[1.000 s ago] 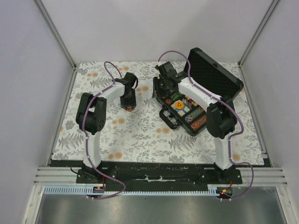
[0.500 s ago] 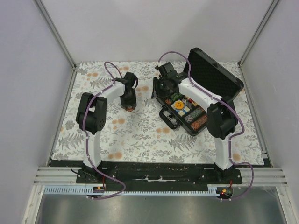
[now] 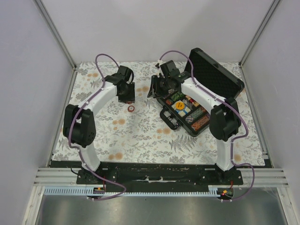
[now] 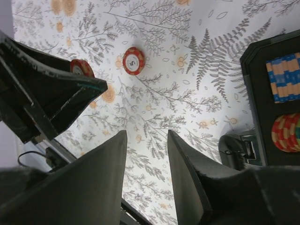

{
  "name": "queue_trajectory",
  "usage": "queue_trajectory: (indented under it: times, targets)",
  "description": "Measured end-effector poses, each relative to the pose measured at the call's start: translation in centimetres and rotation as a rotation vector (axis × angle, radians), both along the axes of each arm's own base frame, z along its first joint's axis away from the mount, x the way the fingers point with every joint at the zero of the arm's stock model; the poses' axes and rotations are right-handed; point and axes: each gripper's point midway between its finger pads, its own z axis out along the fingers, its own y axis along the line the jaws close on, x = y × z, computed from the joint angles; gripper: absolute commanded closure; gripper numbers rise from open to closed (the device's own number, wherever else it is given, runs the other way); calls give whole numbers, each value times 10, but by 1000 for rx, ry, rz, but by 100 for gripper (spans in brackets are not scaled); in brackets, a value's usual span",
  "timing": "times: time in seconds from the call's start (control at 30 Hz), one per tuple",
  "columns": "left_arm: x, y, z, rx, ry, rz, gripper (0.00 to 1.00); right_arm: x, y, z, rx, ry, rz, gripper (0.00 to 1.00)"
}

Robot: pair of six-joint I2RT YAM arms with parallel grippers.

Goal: Pack up texas hold em set

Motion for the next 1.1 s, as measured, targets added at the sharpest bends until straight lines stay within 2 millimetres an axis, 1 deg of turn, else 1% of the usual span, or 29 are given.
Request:
queue_trajectory:
  times: [0.13, 0.2, 0.3, 0.4, 0.5, 0.6, 0.7, 0.8, 0.97, 1.1]
  targets:
    - [-14, 0, 14, 3, -35, -80, 98, -6, 5, 6, 64, 54, 11, 45]
    - [-22, -4, 19, 2, -49, -131, 98, -7, 5, 10, 102, 85, 13, 39]
    - [-32, -12, 27, -6, -73, -212, 98, -9, 7, 23, 157, 114, 27, 36]
    - [-41, -24, 35, -9, -101, -301, 98, -11, 13, 42, 225, 131, 68, 36]
    - [-49, -40, 42, -18, -139, -395, 98, -18, 21, 56, 289, 153, 127, 36]
    - [-58, -49, 49, -26, -167, -462, 98, -28, 26, 52, 320, 213, 172, 37]
    - [-59, -56, 54, -31, -194, -506, 98, -38, 29, 44, 338, 278, 202, 37]
    - [-60, -58, 58, -36, -212, -538, 98, -46, 28, 40, 346, 320, 217, 37]
    - [-64, -60, 61, -36, -219, -584, 98, -53, 29, 46, 385, 347, 255, 38]
    - [-68, -61, 59, -30, -211, -613, 98, -57, 30, 49, 415, 369, 286, 41]
